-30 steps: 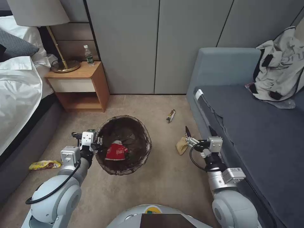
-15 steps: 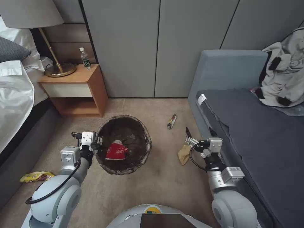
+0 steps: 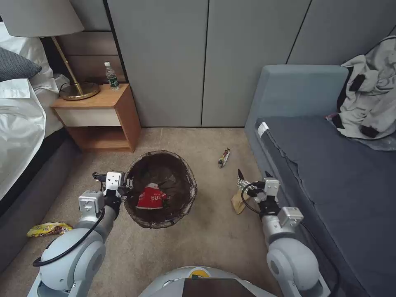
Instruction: Pick up the trash bin, then pick up the garbage from the floor and place it into the trash bin.
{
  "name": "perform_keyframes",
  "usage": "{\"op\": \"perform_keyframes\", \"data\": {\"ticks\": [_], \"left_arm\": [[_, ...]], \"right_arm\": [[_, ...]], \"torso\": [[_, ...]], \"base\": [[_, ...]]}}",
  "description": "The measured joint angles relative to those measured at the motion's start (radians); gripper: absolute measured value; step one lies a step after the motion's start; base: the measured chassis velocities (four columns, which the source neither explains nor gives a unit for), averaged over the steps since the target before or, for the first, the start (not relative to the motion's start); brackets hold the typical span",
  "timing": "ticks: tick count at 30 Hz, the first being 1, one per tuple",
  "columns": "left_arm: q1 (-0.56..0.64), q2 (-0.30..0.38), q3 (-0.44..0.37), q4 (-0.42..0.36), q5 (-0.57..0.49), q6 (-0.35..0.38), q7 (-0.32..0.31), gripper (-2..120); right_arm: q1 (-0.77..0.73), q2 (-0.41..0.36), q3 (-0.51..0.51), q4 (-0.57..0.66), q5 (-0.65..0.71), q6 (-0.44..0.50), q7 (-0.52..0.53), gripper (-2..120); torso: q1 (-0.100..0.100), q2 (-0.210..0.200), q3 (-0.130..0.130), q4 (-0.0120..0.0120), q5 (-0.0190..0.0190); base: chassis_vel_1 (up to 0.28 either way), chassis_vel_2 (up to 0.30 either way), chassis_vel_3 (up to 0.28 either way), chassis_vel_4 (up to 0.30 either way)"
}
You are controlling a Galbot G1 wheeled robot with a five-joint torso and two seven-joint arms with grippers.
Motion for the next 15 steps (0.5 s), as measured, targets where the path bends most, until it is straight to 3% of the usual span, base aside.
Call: {"op": "perform_keyframes", "data": {"ticks": [15], "left_arm": [[0.009, -0.002, -0.008, 0.000, -0.010, -0.008, -0.001, 3]], "right_arm": [[0.118, -0.021, -0.081, -0.254, 0.139, -0.021, 0.080, 100]], "torso": [[0.000, 0.000, 0.000, -0.0002, 0.0000]], "base": [[0.000, 0.000, 0.000, 0.000]]}}
